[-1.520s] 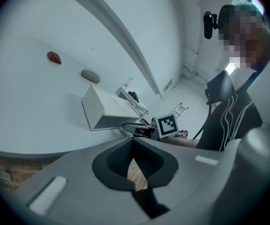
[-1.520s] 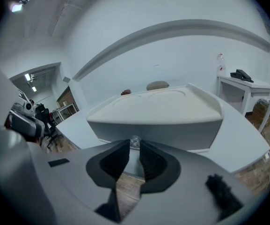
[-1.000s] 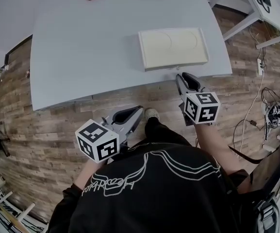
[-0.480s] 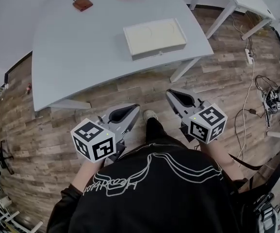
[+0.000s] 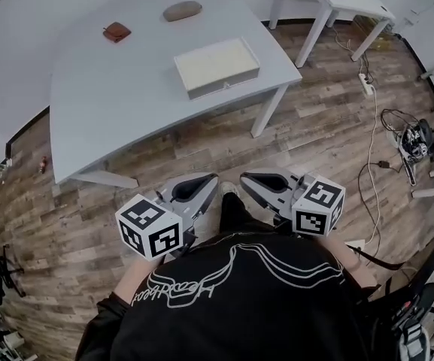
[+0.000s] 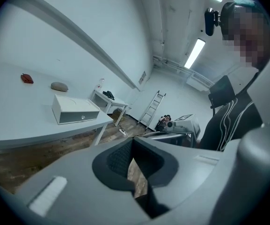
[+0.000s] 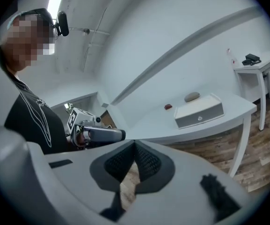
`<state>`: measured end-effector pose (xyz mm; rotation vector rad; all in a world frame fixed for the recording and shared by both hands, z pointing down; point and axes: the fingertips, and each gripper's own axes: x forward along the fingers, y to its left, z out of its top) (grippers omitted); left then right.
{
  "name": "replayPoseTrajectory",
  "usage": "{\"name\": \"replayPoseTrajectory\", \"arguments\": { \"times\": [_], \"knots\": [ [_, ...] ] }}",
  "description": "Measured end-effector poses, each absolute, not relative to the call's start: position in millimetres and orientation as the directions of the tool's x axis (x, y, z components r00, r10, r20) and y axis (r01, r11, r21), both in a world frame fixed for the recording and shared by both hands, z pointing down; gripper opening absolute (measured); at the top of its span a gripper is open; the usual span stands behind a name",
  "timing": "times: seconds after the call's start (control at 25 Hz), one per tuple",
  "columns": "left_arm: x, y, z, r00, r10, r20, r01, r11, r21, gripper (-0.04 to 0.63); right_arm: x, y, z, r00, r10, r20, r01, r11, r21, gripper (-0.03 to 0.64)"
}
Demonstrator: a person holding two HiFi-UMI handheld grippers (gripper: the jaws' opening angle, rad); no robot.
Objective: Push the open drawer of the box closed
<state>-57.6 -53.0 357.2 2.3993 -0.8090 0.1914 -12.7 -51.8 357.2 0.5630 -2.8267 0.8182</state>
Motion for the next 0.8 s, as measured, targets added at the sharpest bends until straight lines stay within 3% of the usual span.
{"name": "replayPoseTrajectory", "arguments": {
  "times": [0.8],
  "knots": [
    [-30.6,-42.4,342.0,0.835,-0.480,0.270,-0.549,-0.693,0.468,0.008,-0.2,-35.9,349.5,-0.909,-0.340,0.243,-0.415,0.797,-0.438,0.008]
  ]
}}
